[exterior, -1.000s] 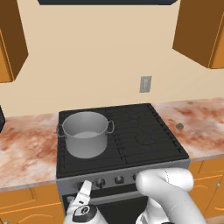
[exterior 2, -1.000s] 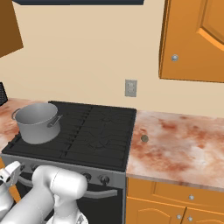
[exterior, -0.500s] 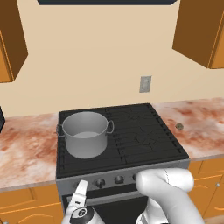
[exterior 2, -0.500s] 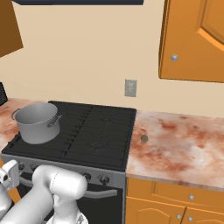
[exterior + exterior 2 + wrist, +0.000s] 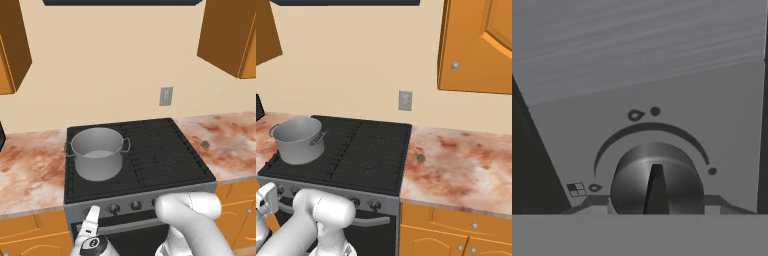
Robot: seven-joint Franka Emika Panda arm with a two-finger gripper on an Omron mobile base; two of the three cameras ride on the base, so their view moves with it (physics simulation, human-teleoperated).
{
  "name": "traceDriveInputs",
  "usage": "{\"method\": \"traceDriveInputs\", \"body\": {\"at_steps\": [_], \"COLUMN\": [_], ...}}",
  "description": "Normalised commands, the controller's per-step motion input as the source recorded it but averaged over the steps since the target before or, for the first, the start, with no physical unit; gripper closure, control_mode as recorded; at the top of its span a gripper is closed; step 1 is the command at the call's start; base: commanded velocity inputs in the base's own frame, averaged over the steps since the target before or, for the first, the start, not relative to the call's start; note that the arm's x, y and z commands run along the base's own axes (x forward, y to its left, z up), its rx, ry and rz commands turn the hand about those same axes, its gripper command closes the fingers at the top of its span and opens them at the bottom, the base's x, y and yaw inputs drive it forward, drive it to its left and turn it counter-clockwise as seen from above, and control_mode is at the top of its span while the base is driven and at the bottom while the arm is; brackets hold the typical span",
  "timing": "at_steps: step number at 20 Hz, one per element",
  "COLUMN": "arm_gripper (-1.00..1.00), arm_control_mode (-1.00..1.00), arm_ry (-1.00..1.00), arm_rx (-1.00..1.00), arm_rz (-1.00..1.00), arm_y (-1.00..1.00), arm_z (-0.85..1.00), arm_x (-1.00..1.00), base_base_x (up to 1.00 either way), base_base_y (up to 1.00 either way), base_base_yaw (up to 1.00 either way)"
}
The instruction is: Turn on the burner for the pot on the stove. Wait thirty seconds for the pot to heat up. Then add the garlic to the pot.
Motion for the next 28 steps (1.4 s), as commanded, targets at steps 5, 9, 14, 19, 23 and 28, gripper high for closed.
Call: {"method": "traceDriveInputs", "body": {"at_steps": [5,9,14,19,23,28], "arm_gripper": [1.0,1.0,-1.0,-1.0,-1.0,-1.0], "arm_control_mode": [-1.0,-1.0,-1.0,-1.0,-1.0,-1.0], "arm_ry": [0.0,0.0,0.0,0.0,0.0,-0.02], "arm_rx": [0.0,0.0,0.0,0.0,0.0,0.01], "arm_rz": [0.0,0.0,0.0,0.0,0.0,0.0], "arm_y": [0.0,0.0,0.0,0.0,0.0,0.0], "arm_z": [0.0,0.0,0.0,0.0,0.0,0.16], "arm_x": [0.0,0.0,0.0,0.0,0.0,-0.08], "base_base_x": [0.0,0.0,0.0,0.0,0.0,0.0], "base_base_y": [0.0,0.0,0.0,0.0,0.0,0.0], "base_base_yaw": [0.0,0.0,0.0,0.0,0.0,0.0]}}
